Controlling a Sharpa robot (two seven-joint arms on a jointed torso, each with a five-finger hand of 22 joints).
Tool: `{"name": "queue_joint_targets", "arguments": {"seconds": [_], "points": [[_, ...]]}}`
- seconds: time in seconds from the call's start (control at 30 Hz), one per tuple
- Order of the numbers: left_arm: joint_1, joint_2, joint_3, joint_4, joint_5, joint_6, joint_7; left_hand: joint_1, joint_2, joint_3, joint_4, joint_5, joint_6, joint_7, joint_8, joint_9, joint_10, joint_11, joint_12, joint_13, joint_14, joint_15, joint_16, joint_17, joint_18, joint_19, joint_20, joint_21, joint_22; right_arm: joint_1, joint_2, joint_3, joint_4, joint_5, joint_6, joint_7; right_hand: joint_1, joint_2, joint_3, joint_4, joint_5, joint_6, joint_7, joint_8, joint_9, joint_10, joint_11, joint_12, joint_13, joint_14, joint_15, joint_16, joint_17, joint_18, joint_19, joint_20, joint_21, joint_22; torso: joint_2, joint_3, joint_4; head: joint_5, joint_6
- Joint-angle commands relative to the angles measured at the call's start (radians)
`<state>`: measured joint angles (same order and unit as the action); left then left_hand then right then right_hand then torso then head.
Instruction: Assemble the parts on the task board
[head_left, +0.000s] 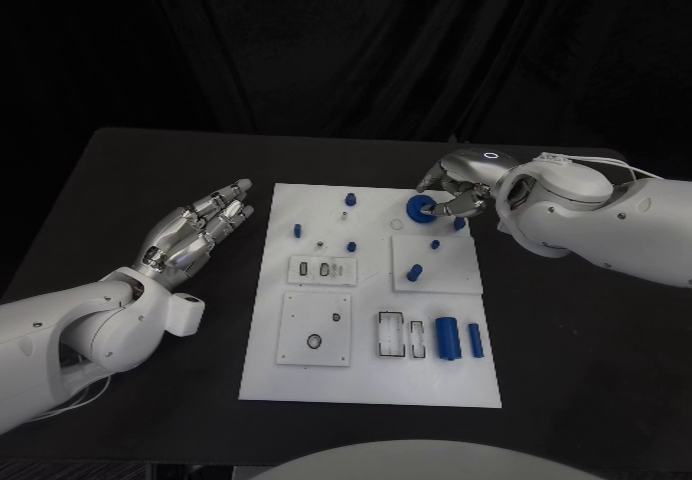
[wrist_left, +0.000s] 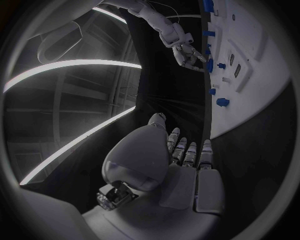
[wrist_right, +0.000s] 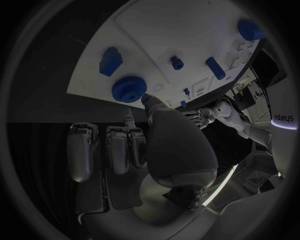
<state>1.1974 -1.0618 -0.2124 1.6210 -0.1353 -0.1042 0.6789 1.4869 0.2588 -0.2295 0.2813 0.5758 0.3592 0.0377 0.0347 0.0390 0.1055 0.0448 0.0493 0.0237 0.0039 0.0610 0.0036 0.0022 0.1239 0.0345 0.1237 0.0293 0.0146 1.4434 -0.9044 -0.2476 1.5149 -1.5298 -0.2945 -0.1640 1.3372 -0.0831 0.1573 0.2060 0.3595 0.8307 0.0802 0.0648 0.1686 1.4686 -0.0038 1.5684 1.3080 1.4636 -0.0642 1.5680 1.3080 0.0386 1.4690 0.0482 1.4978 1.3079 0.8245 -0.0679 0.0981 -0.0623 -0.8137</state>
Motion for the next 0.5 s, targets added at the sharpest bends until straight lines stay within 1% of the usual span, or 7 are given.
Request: {"name": "queue_joint_targets", "arguments": {"seconds": [0.03, 0.1, 0.27, 0.37, 0.5], "points": [[0.000, 0.000, 0.001, 0.002, 0.003, 0.014, 0.184, 0.011, 0.000, 0.005, 0.000, 0.007, -0.003, 0.004, 0.006, 0.001, -0.001, 0.006, -0.001, -0.001, -0.001, 0.001, -0.003, -0.001, 0.012, 0.000, 0.006, -0.002, -0.001, -0.006, 0.003, 0.001, -0.006, -0.028, 0.020, -0.037, 0.017, -0.001, 0.005, -0.017, 0.011, -0.016, 0.001, -0.001, -0.004, 0.102, -0.001, 0.002, 0.263, 0.107, 0.004, 0.003, 0.263, -0.010, 0.029, 0.004, -0.004, 0.179, 0.001, -0.0026, 0.0045, -0.007, -0.003], [0.000, 0.000, 0.001, 0.002, 0.003, 0.014, 0.183, 0.011, 0.000, 0.005, 0.000, 0.007, -0.003, 0.004, 0.006, 0.001, -0.002, 0.006, -0.002, -0.001, -0.001, 0.001, -0.003, -0.001, 0.012, -0.001, 0.006, -0.002, -0.001, -0.008, 0.006, 0.001, -0.010, -0.040, 0.022, -0.040, 0.022, -0.003, 0.008, -0.023, 0.009, -0.028, -0.003, -0.002, -0.006, 0.102, -0.003, 0.002, 0.263, 0.107, 0.002, 0.003, 0.263, -0.009, 0.027, 0.003, -0.006, 0.177, 0.001, -0.0020, 0.0043, -0.008, -0.005], [0.000, 0.001, 0.001, 0.000, 0.003, 0.016, 0.179, 0.012, -0.001, 0.006, 0.000, 0.007, -0.003, 0.006, 0.006, 0.001, -0.003, 0.005, -0.002, -0.001, -0.002, -0.001, -0.003, -0.001, 0.014, -0.001, 0.006, -0.002, -0.001, -0.011, 0.010, 0.001, -0.016, -0.055, 0.036, -0.052, 0.023, -0.004, 0.008, -0.025, 0.002, -0.031, -0.003, -0.001, -0.007, 0.102, -0.004, 0.002, 0.263, 0.107, 0.001, 0.003, 0.263, -0.008, 0.026, 0.002, -0.007, 0.176, 0.001, -0.0009, 0.0016, -0.006, -0.008], [0.000, 0.002, 0.001, 0.000, 0.003, 0.019, 0.175, 0.013, -0.001, 0.006, 0.000, 0.008, -0.004, 0.007, 0.006, 0.001, -0.004, 0.004, -0.002, -0.002, -0.002, -0.001, -0.003, -0.001, 0.015, -0.001, 0.006, -0.002, -0.001, -0.013, 0.011, 0.001, -0.019, -0.059, 0.045, -0.058, 0.023, -0.003, 0.009, -0.027, -0.003, -0.031, -0.002, 0.001, -0.007, 0.102, -0.004, 0.002, 0.263, 0.107, 0.001, 0.003, 0.263, -0.008, 0.025, 0.002, -0.008, 0.176, 0.001, -0.0015, 0.0020, -0.006, -0.010], [0.000, 0.003, 0.001, -0.001, 0.003, 0.023, 0.171, 0.014, 0.000, 0.008, 0.000, 0.008, -0.002, 0.013, 0.006, 0.001, -0.005, 0.004, -0.003, -0.002, -0.002, 0.000, -0.003, -0.002, 0.017, -0.001, 0.009, -0.002, -0.001, -0.015, 0.013, 0.001, -0.023, -0.061, 0.050, -0.062, 0.025, -0.001, 0.012, -0.031, -0.009, -0.018, 0.000, 0.009, -0.004, 0.102, -0.002, 0.002, 0.263, 0.107, 0.001, 0.003, 0.263, -0.008, 0.024, 0.001, -0.009, 0.175, 0.000, -0.0018, 0.0000, -0.004, -0.012]]}}
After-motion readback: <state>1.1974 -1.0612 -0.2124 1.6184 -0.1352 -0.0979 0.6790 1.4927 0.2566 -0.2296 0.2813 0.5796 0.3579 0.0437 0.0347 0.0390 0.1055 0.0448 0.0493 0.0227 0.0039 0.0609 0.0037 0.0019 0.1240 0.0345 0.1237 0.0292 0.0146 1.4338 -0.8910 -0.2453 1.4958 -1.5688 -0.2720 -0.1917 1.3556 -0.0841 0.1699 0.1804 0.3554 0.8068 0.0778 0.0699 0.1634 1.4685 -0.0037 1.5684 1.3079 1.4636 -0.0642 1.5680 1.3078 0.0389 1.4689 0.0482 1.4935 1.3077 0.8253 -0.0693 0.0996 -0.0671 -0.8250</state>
